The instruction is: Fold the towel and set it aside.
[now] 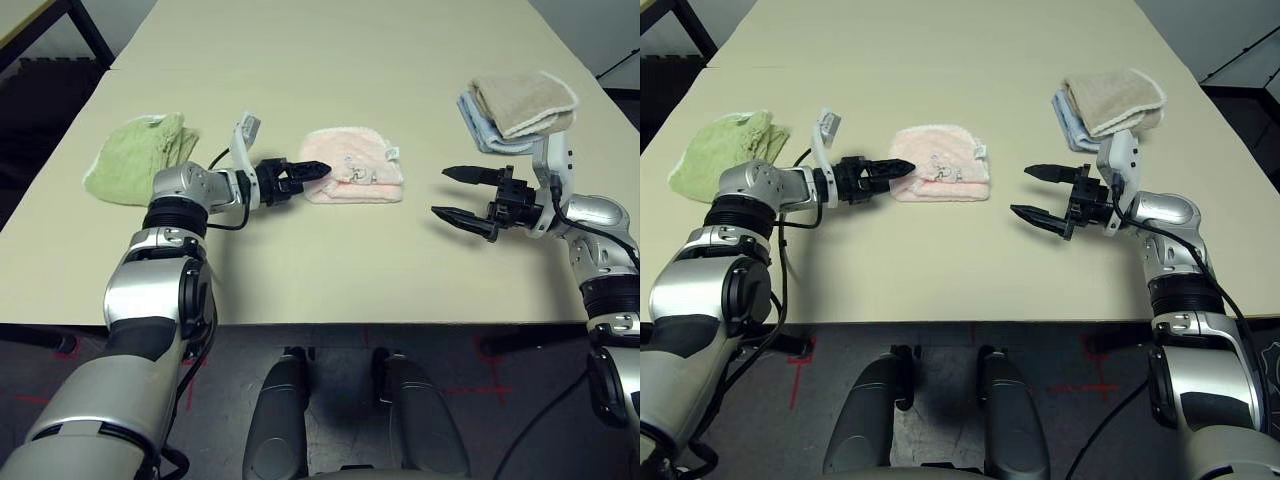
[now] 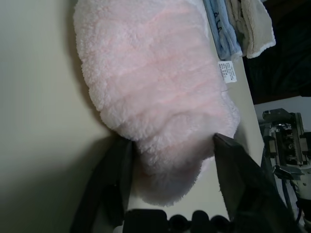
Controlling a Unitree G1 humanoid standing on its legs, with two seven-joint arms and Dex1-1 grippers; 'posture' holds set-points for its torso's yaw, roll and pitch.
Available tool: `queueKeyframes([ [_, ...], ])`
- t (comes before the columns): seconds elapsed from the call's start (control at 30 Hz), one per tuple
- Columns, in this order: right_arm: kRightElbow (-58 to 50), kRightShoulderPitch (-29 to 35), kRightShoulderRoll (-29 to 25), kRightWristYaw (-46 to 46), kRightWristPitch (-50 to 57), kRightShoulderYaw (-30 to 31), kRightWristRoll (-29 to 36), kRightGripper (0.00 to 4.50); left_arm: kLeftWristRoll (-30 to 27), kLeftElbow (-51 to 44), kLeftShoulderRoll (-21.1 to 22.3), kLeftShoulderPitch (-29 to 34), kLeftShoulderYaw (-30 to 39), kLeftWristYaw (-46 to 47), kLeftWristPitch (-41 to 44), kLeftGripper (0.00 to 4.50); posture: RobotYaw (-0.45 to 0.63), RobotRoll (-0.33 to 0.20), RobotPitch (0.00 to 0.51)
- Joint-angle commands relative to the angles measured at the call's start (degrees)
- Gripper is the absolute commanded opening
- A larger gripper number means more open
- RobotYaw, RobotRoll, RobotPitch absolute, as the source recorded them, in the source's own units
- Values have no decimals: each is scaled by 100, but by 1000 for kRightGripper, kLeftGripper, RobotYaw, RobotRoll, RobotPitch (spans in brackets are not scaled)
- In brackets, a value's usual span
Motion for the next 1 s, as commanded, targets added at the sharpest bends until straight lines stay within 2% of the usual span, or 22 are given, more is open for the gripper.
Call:
queueKeyframes([
  [0.03,-65,79,-105,17,-27,34,18,4500,-16,231,-172,-61,96,125,30,1607,-82,0,276],
  [0.17,13,40,-91,-1,-72,57,-13,4500,-416,274,-319,-312,666,465,116,109,-70,0,272],
  [0.2,36,29,-80,-9,-90,67,-24,4500,-517,274,-352,-379,807,530,168,35,-68,0,272],
  [0.37,181,-48,-40,-28,-179,110,-67,4500,-747,203,-420,-530,1131,685,376,35,-56,0,266],
  [0.6,430,-209,5,-19,-319,149,-104,4500,-672,-55,-277,-456,922,472,690,35,-38,0,257],
  [0.83,638,-348,46,-16,-435,212,-106,4500,-607,-552,92,-146,533,212,1056,35,-19,0,249],
  [1.0,755,-422,113,-15,-501,240,-125,4500,-800,-1154,561,136,688,283,1411,35,1,0,244],
])
